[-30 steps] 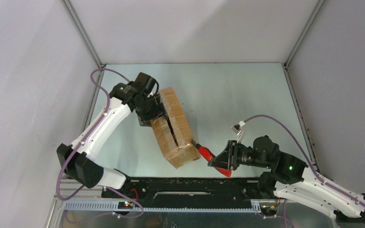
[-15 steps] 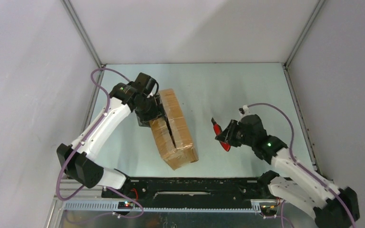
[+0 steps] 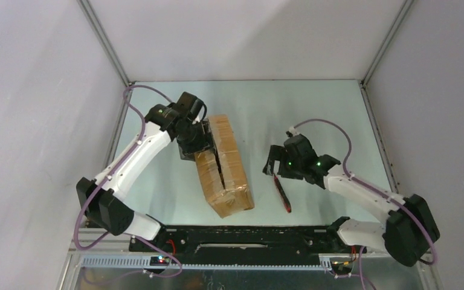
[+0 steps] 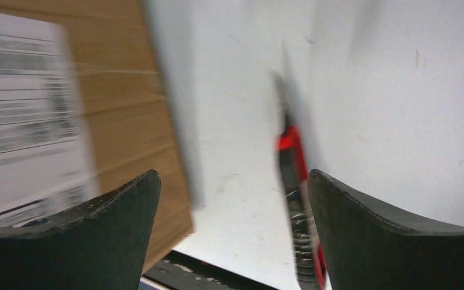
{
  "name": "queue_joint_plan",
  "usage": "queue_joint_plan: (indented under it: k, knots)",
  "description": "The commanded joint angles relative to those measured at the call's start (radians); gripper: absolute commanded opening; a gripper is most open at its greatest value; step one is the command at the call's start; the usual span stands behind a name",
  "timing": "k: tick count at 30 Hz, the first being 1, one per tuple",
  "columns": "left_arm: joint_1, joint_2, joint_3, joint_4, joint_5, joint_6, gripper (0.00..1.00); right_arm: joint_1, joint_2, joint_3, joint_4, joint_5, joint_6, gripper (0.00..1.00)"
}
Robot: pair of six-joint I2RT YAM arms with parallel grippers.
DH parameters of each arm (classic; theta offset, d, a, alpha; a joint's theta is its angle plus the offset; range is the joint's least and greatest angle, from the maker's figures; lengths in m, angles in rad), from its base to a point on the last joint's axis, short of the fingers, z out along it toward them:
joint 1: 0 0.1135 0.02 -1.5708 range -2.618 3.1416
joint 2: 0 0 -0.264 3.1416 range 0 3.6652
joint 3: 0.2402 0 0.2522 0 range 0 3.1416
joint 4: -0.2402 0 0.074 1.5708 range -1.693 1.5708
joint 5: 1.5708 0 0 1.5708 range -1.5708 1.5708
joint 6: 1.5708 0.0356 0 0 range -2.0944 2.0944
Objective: Unpack the express box
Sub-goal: Place the knife at the center of the board.
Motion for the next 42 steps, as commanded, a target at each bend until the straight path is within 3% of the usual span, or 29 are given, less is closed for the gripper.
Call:
queue_joint_plan:
  k: [1, 6, 12, 22, 31, 37, 39, 41, 42]
  knots:
    - [-0.017, 0.015, 0.076, 0.022, 0.047, 0.020, 0.00, 0.136, -0.117, 0.241, -0.155, 0.211, -0.041, 0.94]
    - [-0.020, 0.033, 0.111, 0.010, 0.054, 0.022, 0.00, 0.275, -0.151, 0.403, -0.208, 0.274, -0.063, 0.96]
    - [-0.027, 0.037, 0.138, 0.002, 0.059, 0.025, 0.00, 0.387, -0.070, 0.449, -0.197, 0.273, -0.095, 0.96]
    - [-0.030, -0.055, 0.143, 0.067, 0.111, 0.048, 0.09, 0.399, 0.075, 0.436, -0.258, 0.344, -0.091, 0.95]
    - [0.035, -0.276, -0.051, 0.251, 0.242, 0.066, 0.10, 0.389, 0.127, 0.391, -0.242, 0.321, -0.069, 0.94]
    - [0.117, -0.483, -0.321, 0.553, 0.404, 0.048, 0.10, 0.389, 0.156, 0.382, -0.225, 0.301, -0.058, 0.94]
    - [0.139, -0.531, -0.395, 0.619, 0.433, 0.036, 0.04, 0.389, 0.160, 0.380, -0.223, 0.299, -0.058, 0.93]
    - [0.153, -0.553, -0.412, 0.599, 0.373, 0.049, 0.15, 0.390, 0.156, 0.380, -0.224, 0.298, -0.059, 0.93]
    - [0.154, -0.546, -0.390, 0.550, 0.313, 0.077, 0.30, 0.392, 0.152, 0.380, -0.223, 0.298, -0.060, 0.93]
